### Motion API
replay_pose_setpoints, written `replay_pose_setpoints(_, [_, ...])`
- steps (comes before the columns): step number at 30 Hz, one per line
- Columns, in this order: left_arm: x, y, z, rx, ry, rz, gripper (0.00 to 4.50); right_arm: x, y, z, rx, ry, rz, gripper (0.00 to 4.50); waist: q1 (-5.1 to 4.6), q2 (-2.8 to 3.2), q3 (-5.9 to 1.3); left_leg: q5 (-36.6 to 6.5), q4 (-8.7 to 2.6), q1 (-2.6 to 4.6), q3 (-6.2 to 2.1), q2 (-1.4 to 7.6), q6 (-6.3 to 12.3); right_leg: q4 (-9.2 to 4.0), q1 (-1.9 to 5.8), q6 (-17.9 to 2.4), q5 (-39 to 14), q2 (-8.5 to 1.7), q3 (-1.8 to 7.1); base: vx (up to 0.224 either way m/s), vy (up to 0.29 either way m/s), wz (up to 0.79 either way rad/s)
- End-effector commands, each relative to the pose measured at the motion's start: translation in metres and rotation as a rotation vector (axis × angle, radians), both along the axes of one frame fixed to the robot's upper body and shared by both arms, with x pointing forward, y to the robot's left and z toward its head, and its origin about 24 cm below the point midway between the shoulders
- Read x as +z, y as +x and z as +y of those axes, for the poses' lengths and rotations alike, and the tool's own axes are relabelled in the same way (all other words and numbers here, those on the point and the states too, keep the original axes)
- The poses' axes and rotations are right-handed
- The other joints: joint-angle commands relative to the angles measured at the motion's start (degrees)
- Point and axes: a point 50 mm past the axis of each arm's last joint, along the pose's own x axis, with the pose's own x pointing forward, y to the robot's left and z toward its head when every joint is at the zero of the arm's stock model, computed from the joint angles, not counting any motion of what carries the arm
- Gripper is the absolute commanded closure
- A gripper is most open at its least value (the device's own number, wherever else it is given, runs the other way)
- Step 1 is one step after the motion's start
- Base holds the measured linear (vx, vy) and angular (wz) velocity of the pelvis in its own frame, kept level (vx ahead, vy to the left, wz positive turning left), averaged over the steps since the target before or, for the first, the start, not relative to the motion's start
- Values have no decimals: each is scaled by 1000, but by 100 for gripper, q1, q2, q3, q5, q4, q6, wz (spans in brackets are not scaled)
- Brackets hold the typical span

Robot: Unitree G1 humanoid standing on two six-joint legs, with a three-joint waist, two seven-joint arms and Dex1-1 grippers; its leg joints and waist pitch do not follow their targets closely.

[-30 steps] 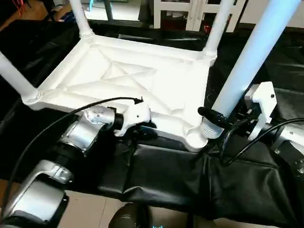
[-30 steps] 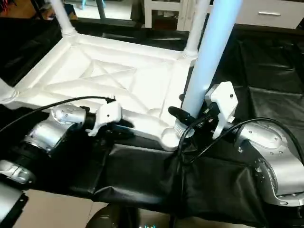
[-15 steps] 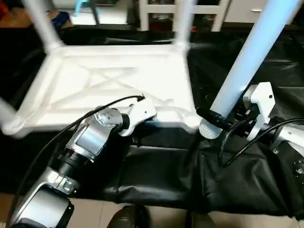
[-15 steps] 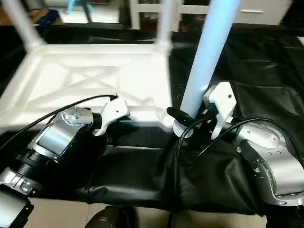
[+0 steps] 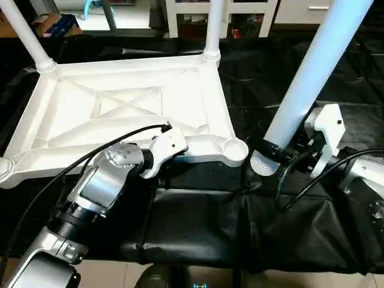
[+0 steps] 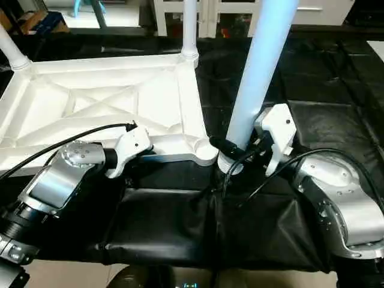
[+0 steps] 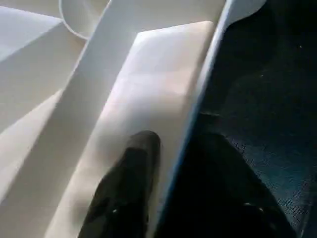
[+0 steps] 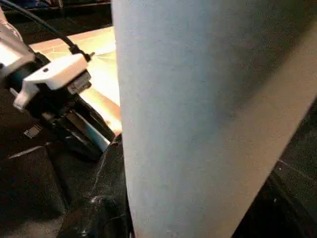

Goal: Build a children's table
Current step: Insert table leg to table base

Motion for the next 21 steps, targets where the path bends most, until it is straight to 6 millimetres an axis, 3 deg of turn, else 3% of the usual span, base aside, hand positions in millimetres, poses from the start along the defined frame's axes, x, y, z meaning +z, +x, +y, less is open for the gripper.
replay_pose_setpoints(1, [-11,-7,0,-16,14,62,256,8,0,-1,15,-13,-42,264,35,-147,-525,-753,-474,282,-389,683,516,-271,162,-1328,-189,-275,143,0,0,0])
replay_pose_setpoints(5, [6,-8,-13,-160,-84,-46,255,8,0,-1,17,-17,-44,264,64,-147,-540,-688,-458,282,-381,677,575,-259,168,-1342,-107,-270,133,0,0,0])
replay_pose_setpoints(9, [12,-6,-14,-234,-80,-87,255,8,0,-1,21,-19,-44,264,131,-123,-560,-605,-450,331,-351,672,606,-230,130,-1364,94,-228,119,0,0,0])
replay_pose_setpoints(13, [15,1,-14,-264,-124,-68,255,8,-1,-1,23,-20,-43,264,142,-121,-560,-772,-460,308,-351,653,475,-235,152,-1366,-107,-246,118,0,0,0])
replay_pose_setpoints(15, [15,6,-13,-284,-137,-49,255,8,-2,-1,25,-24,-42,264,142,-74,-563,-802,-462,309,-355,647,421,-227,151,-1374,-112,-243,115,0,0,0])
replay_pose_setpoints(18, [14,8,-13,-301,-137,-50,255,8,-2,-1,25,-25,-42,264,140,-100,-561,-939,-475,304,-358,656,361,-240,162,-1381,-179,-261,119,0,0,0])
replay_pose_setpoints(19, [14,11,-12,-311,-121,-64,255,8,-3,-2,24,-26,-43,264,134,-84,-565,-1023,-477,316,-349,653,335,-253,153,-1367,-190,-246,118,0,0,0])
replay_pose_setpoints(20, [14,15,-10,-312,-109,-81,255,8,-3,-2,22,-27,-44,264,147,-28,-574,-1005,-471,324,-358,654,310,-232,156,-1377,-141,-254,118,0,0,0])
replay_pose_setpoints(21, [14,15,-10,-312,-109,-81,255,8,-3,-2,22,-27,-44,264,135,-55,-582,-1005,-470,333,-345,645,310,-239,148,-1378,-59,-231,113,0,0,0])
